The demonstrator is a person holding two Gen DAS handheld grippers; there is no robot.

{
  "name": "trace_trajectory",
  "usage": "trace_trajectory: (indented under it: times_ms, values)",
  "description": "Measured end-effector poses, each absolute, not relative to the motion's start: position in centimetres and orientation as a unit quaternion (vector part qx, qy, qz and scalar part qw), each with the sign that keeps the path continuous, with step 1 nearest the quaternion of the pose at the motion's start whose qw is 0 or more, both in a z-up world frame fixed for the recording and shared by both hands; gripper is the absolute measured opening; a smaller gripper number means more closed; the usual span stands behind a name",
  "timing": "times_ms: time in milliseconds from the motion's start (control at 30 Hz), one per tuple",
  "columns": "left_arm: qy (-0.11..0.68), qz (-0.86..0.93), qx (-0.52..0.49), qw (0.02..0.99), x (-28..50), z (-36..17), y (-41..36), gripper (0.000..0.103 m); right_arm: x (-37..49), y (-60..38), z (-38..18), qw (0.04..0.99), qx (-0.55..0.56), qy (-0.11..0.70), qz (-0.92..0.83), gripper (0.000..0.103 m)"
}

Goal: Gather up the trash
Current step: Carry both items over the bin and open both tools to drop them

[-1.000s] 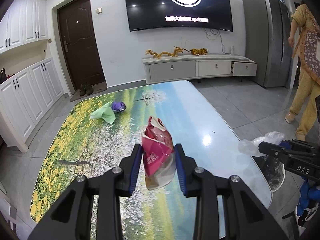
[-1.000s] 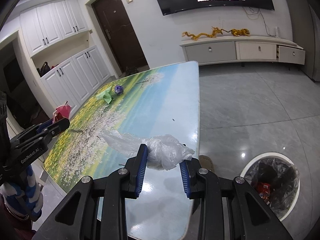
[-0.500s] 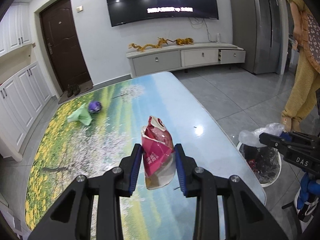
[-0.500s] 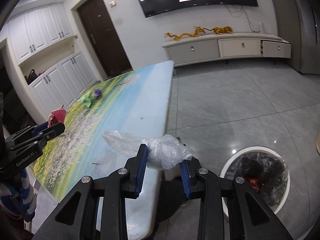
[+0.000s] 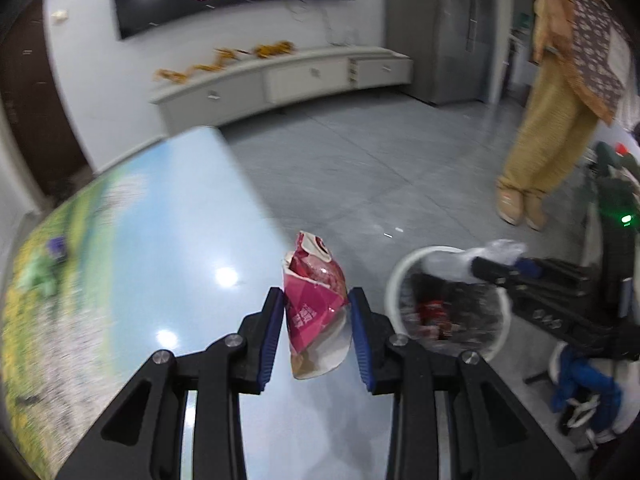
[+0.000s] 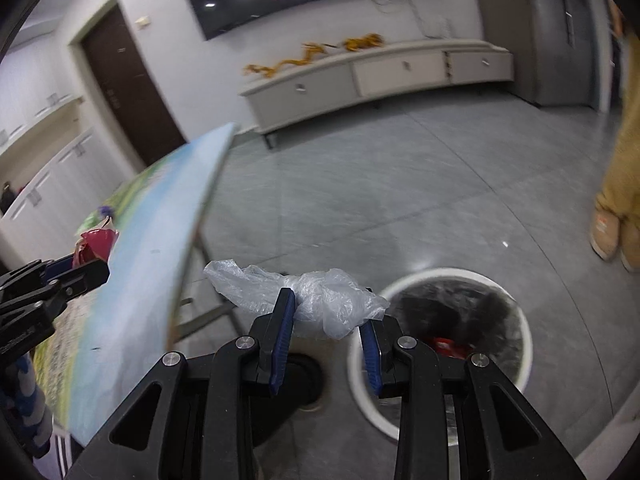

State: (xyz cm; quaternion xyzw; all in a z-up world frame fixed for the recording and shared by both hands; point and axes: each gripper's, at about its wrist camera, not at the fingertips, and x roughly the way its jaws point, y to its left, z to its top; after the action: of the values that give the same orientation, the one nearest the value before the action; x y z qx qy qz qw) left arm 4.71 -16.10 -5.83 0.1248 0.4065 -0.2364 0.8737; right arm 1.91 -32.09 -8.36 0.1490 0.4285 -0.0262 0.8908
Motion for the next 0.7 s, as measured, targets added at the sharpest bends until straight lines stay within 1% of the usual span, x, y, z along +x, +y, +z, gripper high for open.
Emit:
trace_trajectory:
  times_ms: [333, 500, 600, 633, 667, 700]
  values:
    - [0.468, -0.337, 0.14, 0.805, 7.1, -10.0, -28.0, 0.032, 2.1, -37.9, -12.5, 0.86, 0.166, 0.471, -0.108, 0.033]
    - [0.49, -0.365, 0.144, 0.779, 7.5, -11.9, -32.3, 0.032, 2.1, -39.8, -14.6, 0.843, 0.188, 0.488, -0.124, 0.034]
    - [0.505, -0.377, 0.127, 0.766, 8.5, -12.5, -33.8, 0.033, 2.2, -40.5, -15.2, 0.838, 0.191, 0.494, -0.129, 0.036]
    - [0.513, -0.382, 0.117, 0.76, 8.8, -12.7, -34.2, 0.037, 2.2, -40.7, -15.3, 0.837, 0.191, 0.496, -0.131, 0.037]
    - [0.52, -0.388, 0.107, 0.753, 9.2, -13.0, -34.5, 0.041, 2.2, -40.9, -15.4, 0.836, 0.19, 0.498, -0.133, 0.04]
    - [0.521, -0.39, 0.101, 0.753, 9.3, -13.0, -34.7, 0.05, 2.2, -41.3, -15.4, 0.835, 0.189, 0.499, -0.136, 0.044]
